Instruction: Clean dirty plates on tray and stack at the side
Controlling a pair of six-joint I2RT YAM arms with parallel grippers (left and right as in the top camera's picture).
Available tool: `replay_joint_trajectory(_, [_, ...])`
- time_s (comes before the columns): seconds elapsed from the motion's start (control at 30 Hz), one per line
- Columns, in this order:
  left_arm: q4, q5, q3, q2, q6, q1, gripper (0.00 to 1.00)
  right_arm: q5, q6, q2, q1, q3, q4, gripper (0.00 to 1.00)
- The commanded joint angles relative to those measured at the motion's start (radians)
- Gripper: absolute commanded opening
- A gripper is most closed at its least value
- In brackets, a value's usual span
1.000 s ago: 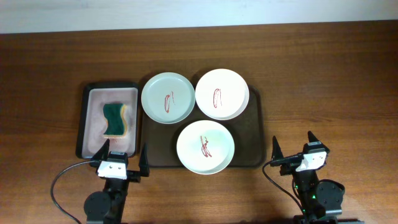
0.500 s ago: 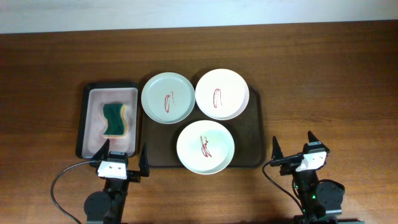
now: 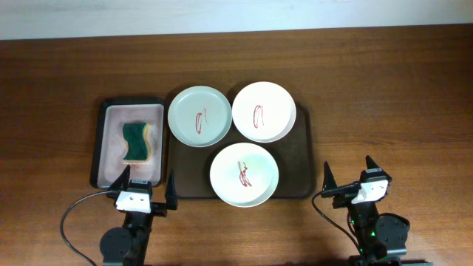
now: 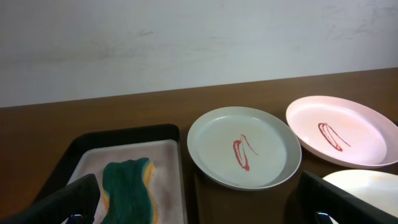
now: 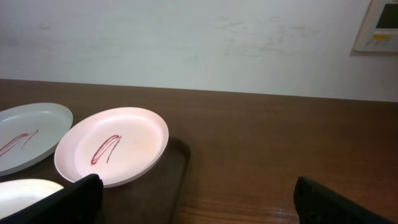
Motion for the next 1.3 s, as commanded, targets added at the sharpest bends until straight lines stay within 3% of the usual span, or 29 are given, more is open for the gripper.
replay_joint_trajectory(0.0, [-0.004,-0.014,-0.003,-0.006,0.019,-0.004,0.99,-0.007,-0.006,-0.004,-0.001,-0.005,0.005,0.99])
replay_joint_trajectory(0.23, [0.030,-0.011,0.006,-0.006,0.001,-0.004,0.99,-0.008,0.033,-0.004,-0.003,-0.004,0.021,0.99])
replay_joint_trajectory(0.57, [-0.201,-0.018,0.197,0.137,-0.008,-0.004,0.99,-0.009,0.074,0.073,-0.003,0.165,-0.183,0.99])
replay_joint_trajectory(0.83, [-0.397,-0.018,0.478,0.451,-0.008,-0.003,0.99,-0.013,0.074,0.394,-0.003,0.451,-0.354,0.99])
replay_joint_trajectory(1.07, [-0.599,0.001,0.776,0.798,-0.008,-0.003,0.99,-0.072,0.073,0.817,-0.003,0.782,-0.568,0.99])
replay_joint_trajectory(1.27, [-0.827,0.034,1.023,1.017,-0.008,-0.004,0.99,-0.091,0.073,1.006,-0.003,0.986,-0.744,0.99])
